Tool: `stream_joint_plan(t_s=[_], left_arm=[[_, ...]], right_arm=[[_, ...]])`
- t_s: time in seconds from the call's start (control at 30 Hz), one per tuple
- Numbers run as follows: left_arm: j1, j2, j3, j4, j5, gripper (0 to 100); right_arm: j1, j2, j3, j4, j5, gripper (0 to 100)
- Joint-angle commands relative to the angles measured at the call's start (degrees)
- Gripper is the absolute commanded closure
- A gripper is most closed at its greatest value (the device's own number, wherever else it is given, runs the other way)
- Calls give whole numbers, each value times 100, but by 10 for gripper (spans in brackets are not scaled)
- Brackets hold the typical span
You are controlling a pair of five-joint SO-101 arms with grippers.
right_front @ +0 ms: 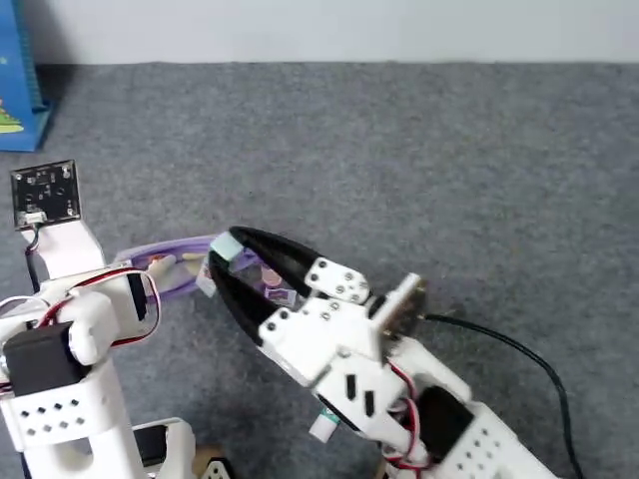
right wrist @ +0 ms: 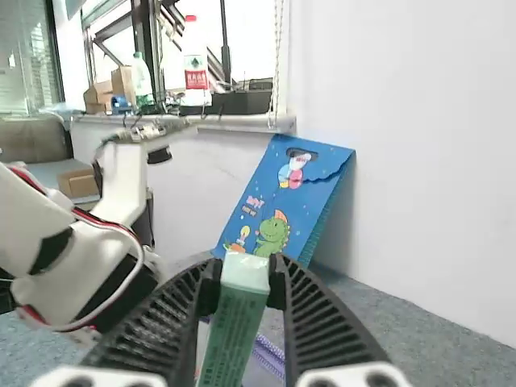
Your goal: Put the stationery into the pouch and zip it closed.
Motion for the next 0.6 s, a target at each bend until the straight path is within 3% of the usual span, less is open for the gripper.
stream_joint_plan(t_s=[0.0,0.33,0.57], left_arm=[[-9,-44,-330,44,0,988],[-18,-44,-321,44,0,988],[-26,-44,-321,44,0,988]], right_arm=[[-22,602,-70,-804,70,991],[4,2229,-53,-1965,79,984],[4,2149,-149,-1393,79,799]])
